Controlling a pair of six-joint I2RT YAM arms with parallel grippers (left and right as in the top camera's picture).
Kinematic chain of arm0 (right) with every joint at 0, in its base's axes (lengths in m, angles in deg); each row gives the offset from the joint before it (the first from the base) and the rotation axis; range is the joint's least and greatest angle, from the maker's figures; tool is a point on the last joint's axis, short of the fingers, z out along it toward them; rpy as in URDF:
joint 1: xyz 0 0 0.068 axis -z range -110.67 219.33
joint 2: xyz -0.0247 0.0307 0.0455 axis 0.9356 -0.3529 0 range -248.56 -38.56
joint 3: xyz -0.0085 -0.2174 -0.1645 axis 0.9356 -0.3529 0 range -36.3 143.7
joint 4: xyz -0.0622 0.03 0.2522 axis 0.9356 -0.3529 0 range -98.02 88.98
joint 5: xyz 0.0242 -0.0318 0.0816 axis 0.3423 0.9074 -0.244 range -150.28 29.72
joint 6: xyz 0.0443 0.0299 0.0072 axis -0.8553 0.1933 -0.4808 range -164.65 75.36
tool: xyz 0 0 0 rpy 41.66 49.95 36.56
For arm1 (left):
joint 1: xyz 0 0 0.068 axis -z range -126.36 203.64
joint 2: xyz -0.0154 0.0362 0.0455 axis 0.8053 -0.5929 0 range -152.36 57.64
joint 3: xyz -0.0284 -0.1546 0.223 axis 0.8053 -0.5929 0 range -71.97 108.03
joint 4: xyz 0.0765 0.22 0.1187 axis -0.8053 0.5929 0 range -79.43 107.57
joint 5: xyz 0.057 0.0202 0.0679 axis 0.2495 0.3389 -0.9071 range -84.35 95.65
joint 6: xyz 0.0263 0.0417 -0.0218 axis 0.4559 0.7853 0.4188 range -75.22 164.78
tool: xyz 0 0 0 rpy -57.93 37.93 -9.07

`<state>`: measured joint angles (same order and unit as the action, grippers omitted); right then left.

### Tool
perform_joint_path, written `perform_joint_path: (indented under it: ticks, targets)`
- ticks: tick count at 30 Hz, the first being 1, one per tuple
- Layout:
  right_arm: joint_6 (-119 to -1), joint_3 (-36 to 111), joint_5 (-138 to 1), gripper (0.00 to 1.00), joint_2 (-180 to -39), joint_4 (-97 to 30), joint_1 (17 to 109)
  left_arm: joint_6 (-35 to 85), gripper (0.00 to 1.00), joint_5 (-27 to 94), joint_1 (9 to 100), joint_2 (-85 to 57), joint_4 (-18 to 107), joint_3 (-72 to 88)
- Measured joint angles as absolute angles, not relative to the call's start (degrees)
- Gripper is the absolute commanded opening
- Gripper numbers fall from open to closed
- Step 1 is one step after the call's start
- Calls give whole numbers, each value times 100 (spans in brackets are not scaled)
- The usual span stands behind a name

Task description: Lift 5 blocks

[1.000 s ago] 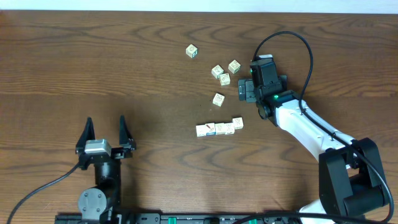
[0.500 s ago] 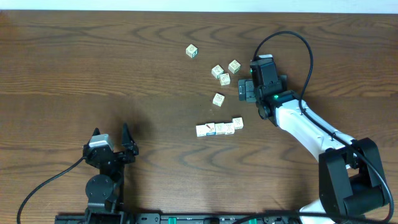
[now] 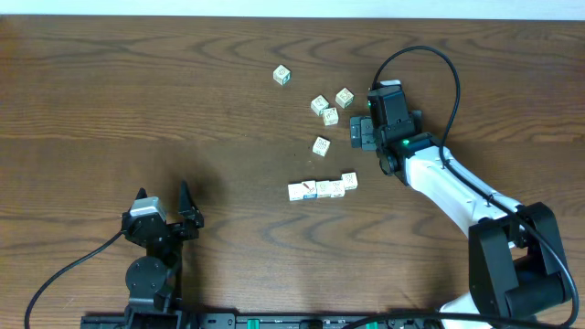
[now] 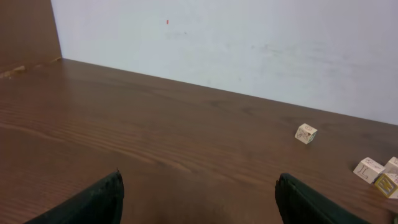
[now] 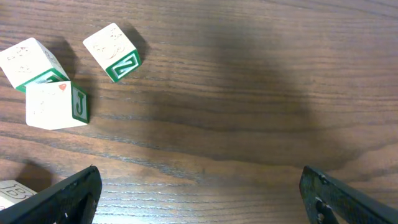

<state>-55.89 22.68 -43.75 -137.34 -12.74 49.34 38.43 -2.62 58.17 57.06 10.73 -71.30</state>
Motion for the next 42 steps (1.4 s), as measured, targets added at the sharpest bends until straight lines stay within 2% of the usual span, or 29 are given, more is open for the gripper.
perform_joint_path:
  ticks: [7,11,18,21,28,42]
  targets:
    - [-5589,2268,-4377,99,-13723,-1340,4934,3830,79,-262,5817,5706,1073,-7130]
    - [-5587,2194,-4383,99,-13299,-1875,4926,3813,79,-262,5817,5706,1075,-7128]
    - [-5250,1896,-4086,99,-10976,-2055,4646,3810,78,-265,5817,5706,1075,-7128]
    - [-5156,1534,-3981,99,-9896,-1720,4714,3813,79,-262,5817,5706,1080,-7126]
    - [-5117,-195,-4014,99,-7621,-356,5216,3810,79,-262,5817,5706,1095,-7119]
    - [-5416,-2807,-4038,99,-4193,402,6541,3810,79,-265,5817,5706,1097,-7117]
